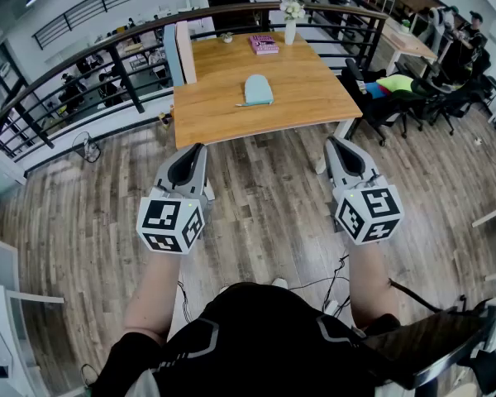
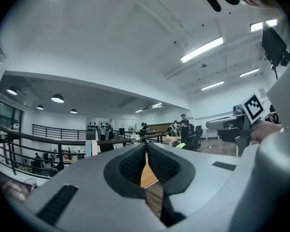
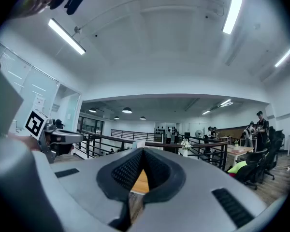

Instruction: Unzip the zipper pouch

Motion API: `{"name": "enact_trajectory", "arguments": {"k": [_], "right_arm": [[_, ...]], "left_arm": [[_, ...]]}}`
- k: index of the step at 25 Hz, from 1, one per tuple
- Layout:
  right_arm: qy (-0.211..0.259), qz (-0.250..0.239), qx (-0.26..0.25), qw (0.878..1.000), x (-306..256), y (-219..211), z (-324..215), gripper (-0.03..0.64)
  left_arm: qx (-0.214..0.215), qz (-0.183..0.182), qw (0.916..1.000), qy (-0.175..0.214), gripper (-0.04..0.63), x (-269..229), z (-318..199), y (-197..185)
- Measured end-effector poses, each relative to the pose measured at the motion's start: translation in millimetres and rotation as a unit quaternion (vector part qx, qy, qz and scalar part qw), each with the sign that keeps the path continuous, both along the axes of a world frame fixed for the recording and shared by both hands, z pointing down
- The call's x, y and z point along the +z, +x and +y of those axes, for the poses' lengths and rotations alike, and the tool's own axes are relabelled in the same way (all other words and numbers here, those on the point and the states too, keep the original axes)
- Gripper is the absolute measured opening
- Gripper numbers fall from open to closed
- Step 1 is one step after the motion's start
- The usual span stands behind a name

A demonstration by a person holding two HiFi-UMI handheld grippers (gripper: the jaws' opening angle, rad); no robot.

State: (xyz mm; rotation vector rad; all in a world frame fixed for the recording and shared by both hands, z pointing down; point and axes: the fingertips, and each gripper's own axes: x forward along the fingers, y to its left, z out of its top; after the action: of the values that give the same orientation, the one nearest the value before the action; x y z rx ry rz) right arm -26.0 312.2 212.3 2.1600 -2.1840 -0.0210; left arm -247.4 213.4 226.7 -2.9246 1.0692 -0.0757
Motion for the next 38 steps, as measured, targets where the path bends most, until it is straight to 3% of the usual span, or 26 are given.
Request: {"name": "enact_trajectory", "arguments": {"k": [9, 15, 21, 25, 29, 38], "right_arm": [[-0.003, 0.025, -0.010, 1.000, -2.9, -7.0, -4.2, 0.008], [0.004, 0.000, -0.017, 1.000, -4.0, -6.0, -5.7, 0.009], [0.006, -0.006, -0.016, 1.000, -4.7, -3.4, -0.9, 0.010], [0.010, -0.008, -0.013, 1.000, -5.5, -1.2, -0.7, 0.050], [0.017, -0.005, -0.011, 1.000, -6.7, 2.9, -1.9, 0.107], [0.004, -0.006, -0.031, 1.000, -2.0, 1.0, -10.3, 0.208]], "left_arm": [[0.005, -0.021, 0.9995, -0.024, 0.029, 11.0, -2.9, 2.8], [0.001, -0.019, 0.9998, -0.007, 0.029, 7.8, -3.3, 2.7], [0.007, -0.015, 0.9998, -0.014, 0.029, 5.9, -1.1, 4.7], [0.001, -0.005, 0.9999, -0.011, 0.031, 2.3, -1.6, 3.0], [-0.013, -0.020, 0.9997, -0.004, 0.034, 5.7, -4.5, 2.3], [-0.008, 0.019, 0.9997, -0.015, 0.180, -4.5, -4.3, 2.1]]}}
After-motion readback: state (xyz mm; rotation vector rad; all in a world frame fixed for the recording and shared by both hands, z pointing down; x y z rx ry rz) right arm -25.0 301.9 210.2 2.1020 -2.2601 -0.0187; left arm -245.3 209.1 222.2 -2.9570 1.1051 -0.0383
